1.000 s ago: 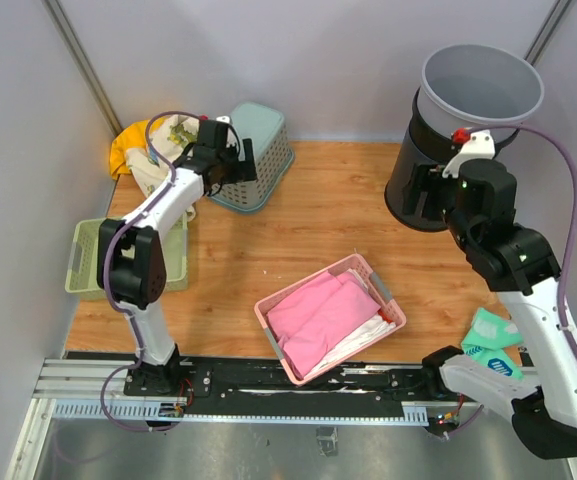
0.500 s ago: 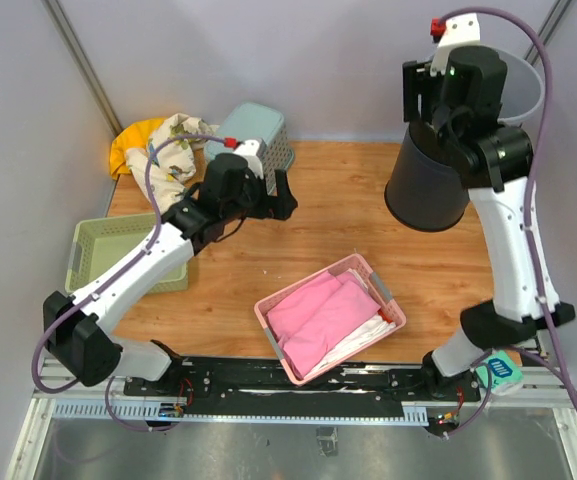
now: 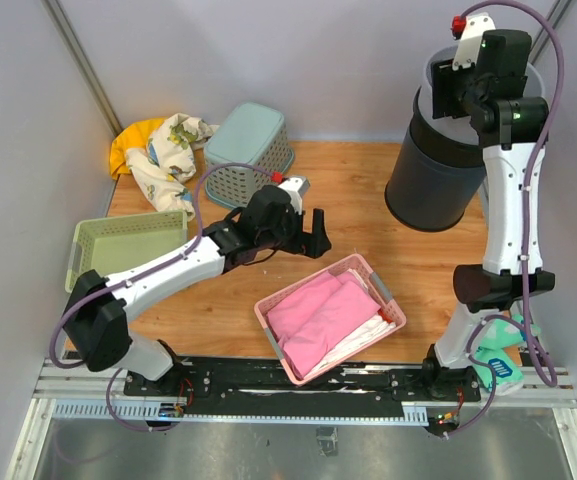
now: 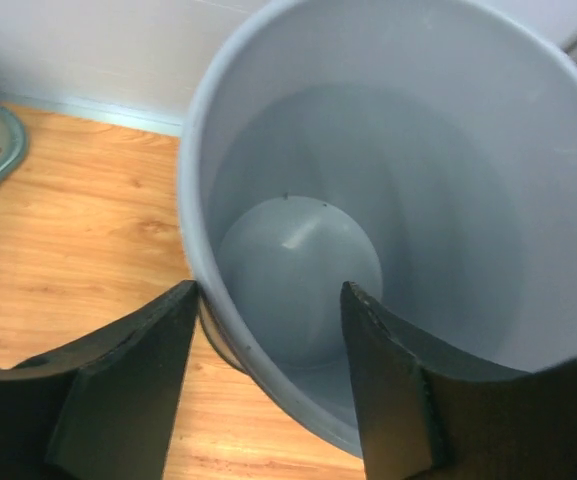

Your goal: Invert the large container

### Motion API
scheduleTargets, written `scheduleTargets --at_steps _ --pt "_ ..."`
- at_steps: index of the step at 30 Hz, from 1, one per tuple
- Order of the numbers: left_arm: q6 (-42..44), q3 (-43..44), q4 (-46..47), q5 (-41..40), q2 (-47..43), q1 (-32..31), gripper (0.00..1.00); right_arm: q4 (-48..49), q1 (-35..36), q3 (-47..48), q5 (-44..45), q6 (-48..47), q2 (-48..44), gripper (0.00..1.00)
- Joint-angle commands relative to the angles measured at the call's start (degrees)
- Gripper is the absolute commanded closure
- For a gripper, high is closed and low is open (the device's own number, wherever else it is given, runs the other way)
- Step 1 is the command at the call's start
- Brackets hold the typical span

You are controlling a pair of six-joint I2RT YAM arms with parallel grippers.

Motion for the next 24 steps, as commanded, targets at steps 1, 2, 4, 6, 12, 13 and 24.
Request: scheduleTargets --at_steps 1,2,4,6,12,13,24 --pt "-1.4 1.7 3.6 1.0 2.8 -1.2 0.01 -2.4 -2.1 0.1 -10.2 -4.0 -0.3 0.48" --pt "-1.9 2.1 4.0 1.2 3.2 -1.3 0.01 -2.8 -2.1 0.0 -11.7 -5.0 -0.4 0.51" --pt "-3.1 2.7 5.0 1.2 4.0 -1.4 0.01 -3.7 -2.1 -0.7 -13.9 -6.9 -0.5 0.52" --pt "-4.3 3.3 6.2 1.2 4.5 -1.4 0.01 -4.4 -2.2 -1.9 -16.1 -8.6 -0.8 0.49" --pt "-4.1 10.4 4.6 1.7 7.6 -1.3 0.01 -5.6 -2.3 -2.7 -19.1 -10.5 -0.1 0.61" --pt "-3.9 11.6 4.1 2.0 8.4 -1.3 0.01 -5.7 -2.3 -2.8 -19.3 -10.5 -0.2 0.65" --pt "-6.7 23.9 4.1 6.0 14.8 -1.3 0.01 -3.1 -0.6 -2.1 -13.8 -4.6 -7.2 1.0"
